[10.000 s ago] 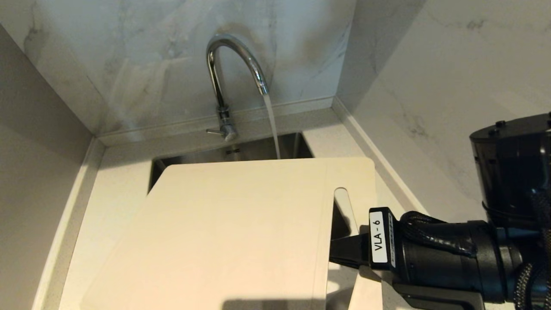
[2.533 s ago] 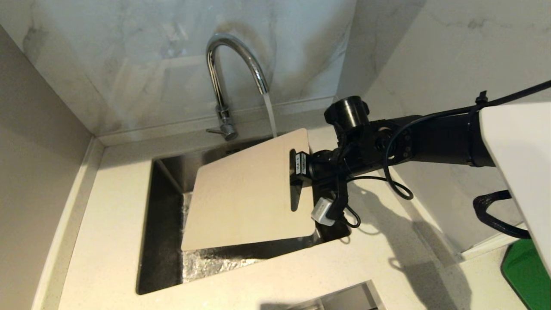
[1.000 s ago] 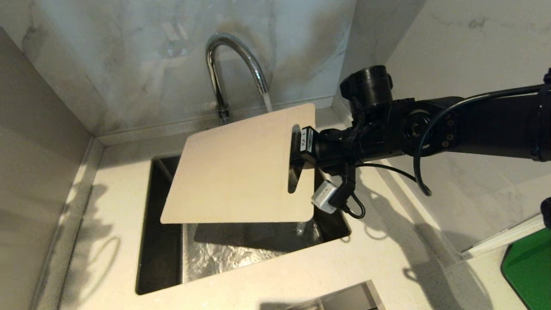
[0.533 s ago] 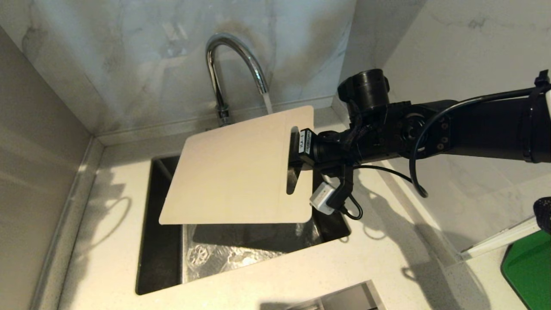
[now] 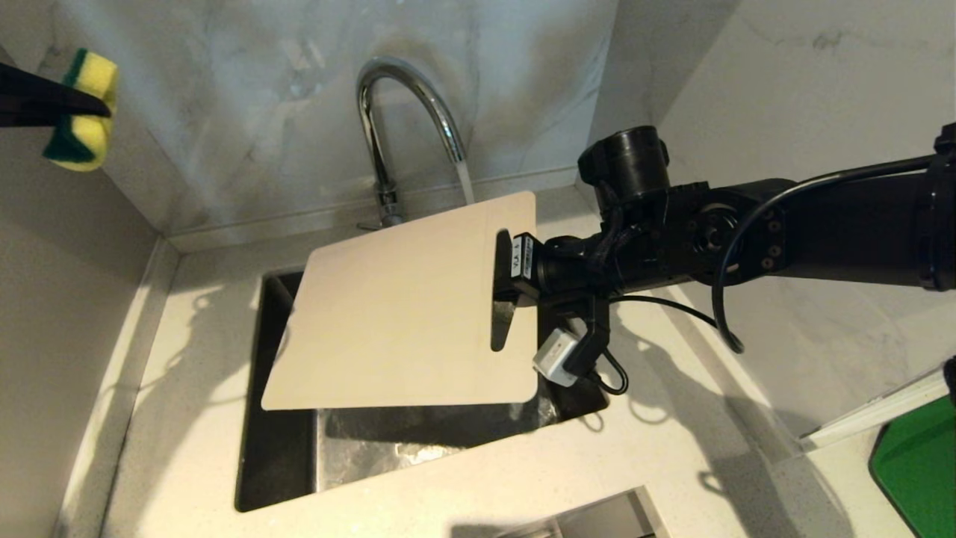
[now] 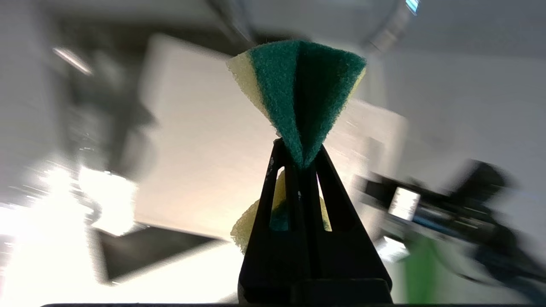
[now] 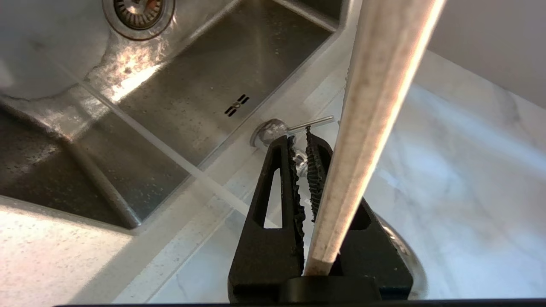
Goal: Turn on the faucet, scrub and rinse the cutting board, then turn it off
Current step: Scrub the cutting board underwater
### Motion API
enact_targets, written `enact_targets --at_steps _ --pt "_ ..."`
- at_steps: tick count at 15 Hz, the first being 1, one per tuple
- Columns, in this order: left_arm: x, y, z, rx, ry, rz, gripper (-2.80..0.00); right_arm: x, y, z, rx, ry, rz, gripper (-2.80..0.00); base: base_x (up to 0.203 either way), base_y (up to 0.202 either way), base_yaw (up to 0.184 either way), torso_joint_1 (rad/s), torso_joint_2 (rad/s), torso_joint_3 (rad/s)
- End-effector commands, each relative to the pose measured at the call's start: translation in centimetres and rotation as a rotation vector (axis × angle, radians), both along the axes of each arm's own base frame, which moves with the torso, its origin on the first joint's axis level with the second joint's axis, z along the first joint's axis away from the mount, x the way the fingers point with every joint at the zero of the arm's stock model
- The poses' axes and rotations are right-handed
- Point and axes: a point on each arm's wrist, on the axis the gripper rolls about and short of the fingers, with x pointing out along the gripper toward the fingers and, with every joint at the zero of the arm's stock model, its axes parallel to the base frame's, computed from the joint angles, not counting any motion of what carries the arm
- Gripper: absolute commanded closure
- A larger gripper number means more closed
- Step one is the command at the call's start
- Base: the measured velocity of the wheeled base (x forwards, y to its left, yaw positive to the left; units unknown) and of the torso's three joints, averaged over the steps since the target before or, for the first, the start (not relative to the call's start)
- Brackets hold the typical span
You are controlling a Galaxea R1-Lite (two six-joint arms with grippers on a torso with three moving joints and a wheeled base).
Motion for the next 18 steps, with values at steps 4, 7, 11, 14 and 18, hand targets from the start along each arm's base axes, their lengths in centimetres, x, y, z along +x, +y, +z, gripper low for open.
enact_targets --at_steps 4,7,11,14,18 --pt "3.5 -2.6 -3.5 -0.191 0.202 -0.16 0.0 -1.7 0.2 0.3 -0.009 -0.007 0.033 0.0 0.0 0.0 0.0 0.0 0.0 0.0" --pt "4.5 -5.8 -6.0 -0.226 0.226 -0.269 0.0 -2.1 0.8 0.4 -0.004 -0.018 0.051 0.0 0.0 0.0 0.0 0.0 0.0 0.0" --pt "4.9 -9.4 -8.7 -0.216 0.246 -0.385 0.0 -2.7 1.1 0.7 -0.002 -0.026 0.061 0.0 0.0 0.0 0.0 0.0 0.0 0.0" --pt "4.8 -12.5 -10.0 -0.166 0.201 -0.416 0.0 -3.0 0.9 0.4 -0.011 -0.011 0.056 0.0 0.0 0.0 0.0 0.0 0.0 0.0" --pt "6.6 -14.6 -11.2 -0.139 0.153 -0.424 0.0 -3.0 0.8 0.4 -0.011 -0.012 0.056 0.0 0.0 0.0 0.0 0.0 0.0 0.0"
